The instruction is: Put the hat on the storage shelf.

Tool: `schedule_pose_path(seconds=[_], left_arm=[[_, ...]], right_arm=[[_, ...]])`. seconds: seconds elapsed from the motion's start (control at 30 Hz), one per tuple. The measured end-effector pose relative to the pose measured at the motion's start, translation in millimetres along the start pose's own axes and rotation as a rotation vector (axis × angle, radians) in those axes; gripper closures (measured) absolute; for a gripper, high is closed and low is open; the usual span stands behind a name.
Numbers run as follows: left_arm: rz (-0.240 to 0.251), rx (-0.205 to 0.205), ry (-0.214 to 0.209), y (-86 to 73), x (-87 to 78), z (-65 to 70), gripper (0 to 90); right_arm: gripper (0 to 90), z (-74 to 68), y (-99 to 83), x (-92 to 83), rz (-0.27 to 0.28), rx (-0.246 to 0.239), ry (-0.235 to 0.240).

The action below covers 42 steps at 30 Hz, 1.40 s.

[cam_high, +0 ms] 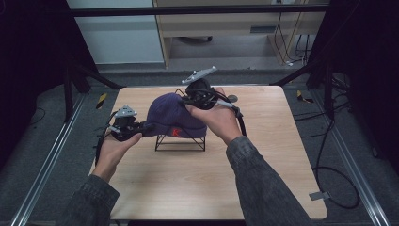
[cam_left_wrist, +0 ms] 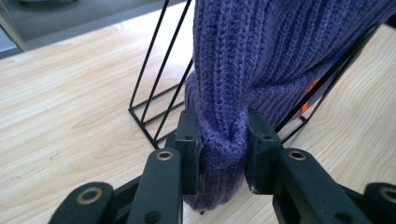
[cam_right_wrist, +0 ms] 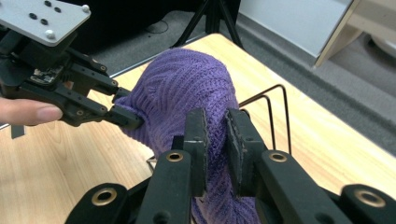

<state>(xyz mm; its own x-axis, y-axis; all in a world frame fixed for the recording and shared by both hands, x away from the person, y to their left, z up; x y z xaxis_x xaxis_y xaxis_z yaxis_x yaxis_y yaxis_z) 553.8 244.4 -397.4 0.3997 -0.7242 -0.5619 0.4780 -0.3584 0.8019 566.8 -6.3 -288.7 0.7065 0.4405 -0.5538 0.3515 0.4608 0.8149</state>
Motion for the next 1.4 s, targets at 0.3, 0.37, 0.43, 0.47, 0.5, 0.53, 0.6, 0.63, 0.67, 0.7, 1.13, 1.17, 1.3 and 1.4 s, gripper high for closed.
schedule_pose_path(seconds=[0.3,0.37,0.43,0.47,0.5,0.53,0.6,0.63,0.67,0.7,1.13,1.17,1.3,1.4], left_arm=[[-0.007,-0.008,0.0,-12.1,5.3,-2.0,69.5],[-0.005,-0.018,-0.001,-14.7,6.3,-3.6,69.4],[-0.009,-0.019,0.0,-16.5,6.9,-4.5,69.4],[-0.013,-0.021,0.002,-17.8,7.5,-4.9,69.4],[-0.014,-0.022,0.004,-18.5,7.9,-5.3,69.4],[-0.016,-0.026,0.004,-19.5,8.2,-6.1,69.4],[-0.016,-0.034,0.009,-21.1,9.3,-8.1,69.4],[-0.019,-0.035,0.01,-21.7,10.0,-8.4,69.4],[-0.019,-0.035,0.01,-21.7,10.0,-8.4,69.3],[-0.027,-0.036,0.008,-22.8,12.1,-8.8,69.3],[-0.051,-0.03,0.0,-26.9,22.1,-6.5,69.2],[-0.056,-0.027,0.003,-26.9,22.5,-6.3,69.2],[-0.06,-0.026,0.005,-27.5,23.8,-7.0,69.2],[-0.06,-0.029,0.004,-30.3,24.8,-8.8,69.1]], right_arm=[[79.2,-3.6,-12.6,9.3,-0.027,0.007,0.003],[79.2,-4.3,-13.9,12.2,-0.034,0.011,0.004],[79.1,-5.7,-14.6,15.0,-0.039,0.008,0.006],[79.1,-6.7,-14.7,16.4,-0.047,0.01,0.008],[79.1,-7.1,-14.6,18.3,-0.055,0.006,0.01],[79.1,-7.5,-14.5,19.4,-0.061,0.007,0.011],[79.2,-8.2,-14.0,23.1,-0.066,0.011,0.009],[79.2,-8.8,-13.9,24.5,-0.064,0.011,0.009],[79.2,-9.7,-14.0,25.4,-0.067,0.014,0.01],[79.2,-10.4,-14.0,26.5,-0.068,0.012,0.01],[79.1,-7.0,-25.2,31.2,-0.091,0.022,0.005],[79.1,-6.7,-26.1,31.1,-0.097,0.022,0.004],[78.9,-6.6,-29.3,33.8,-0.099,0.026,0.005],[78.7,-8.1,-31.8,35.5,-0.104,0.027,0.006]])
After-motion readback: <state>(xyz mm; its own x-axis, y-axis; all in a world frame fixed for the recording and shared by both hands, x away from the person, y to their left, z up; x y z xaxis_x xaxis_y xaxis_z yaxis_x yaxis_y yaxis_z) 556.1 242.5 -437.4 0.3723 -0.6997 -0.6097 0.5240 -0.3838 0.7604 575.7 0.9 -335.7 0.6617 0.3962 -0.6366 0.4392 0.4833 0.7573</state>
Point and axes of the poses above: each handheld gripper's, and its own axes: x roughly forward along the jaws, y roughly out of its top, z roughly to its right, the point moved 2 cm from there along x, roughly forward along the jaws, and after that the axes turned 15 degrees about -y, right-handed, at the moved point
